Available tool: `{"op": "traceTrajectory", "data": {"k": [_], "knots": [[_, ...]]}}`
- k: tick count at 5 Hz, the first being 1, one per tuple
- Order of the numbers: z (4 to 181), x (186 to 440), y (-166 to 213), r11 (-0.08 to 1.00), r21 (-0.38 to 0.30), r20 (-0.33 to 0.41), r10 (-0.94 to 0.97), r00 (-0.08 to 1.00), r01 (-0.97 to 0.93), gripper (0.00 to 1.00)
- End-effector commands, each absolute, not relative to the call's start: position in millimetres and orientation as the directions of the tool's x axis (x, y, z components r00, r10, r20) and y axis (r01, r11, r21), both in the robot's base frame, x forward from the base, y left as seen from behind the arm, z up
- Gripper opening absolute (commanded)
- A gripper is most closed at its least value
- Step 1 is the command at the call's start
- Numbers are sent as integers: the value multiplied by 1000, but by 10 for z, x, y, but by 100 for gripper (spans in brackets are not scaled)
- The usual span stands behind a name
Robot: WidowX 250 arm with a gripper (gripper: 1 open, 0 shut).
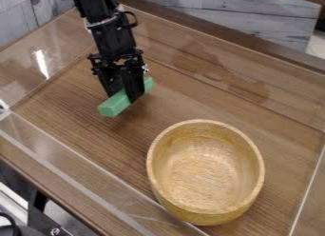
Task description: Remove the green block from inside the brown bowl and put it on the table
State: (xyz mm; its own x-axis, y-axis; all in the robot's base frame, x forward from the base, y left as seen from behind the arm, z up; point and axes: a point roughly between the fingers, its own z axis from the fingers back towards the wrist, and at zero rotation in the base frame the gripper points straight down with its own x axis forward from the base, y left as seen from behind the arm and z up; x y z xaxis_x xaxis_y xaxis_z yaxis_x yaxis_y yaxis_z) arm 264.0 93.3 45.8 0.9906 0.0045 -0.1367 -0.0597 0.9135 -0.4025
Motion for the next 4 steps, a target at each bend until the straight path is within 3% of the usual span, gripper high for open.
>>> {"op": "traceTrajectory", "data": {"k": [1, 4], "knots": [[597, 2733, 1033, 921, -386, -84, 21, 996, -52, 0], [597, 2737, 1054, 915, -400, -96, 22, 995, -59, 0]]}}
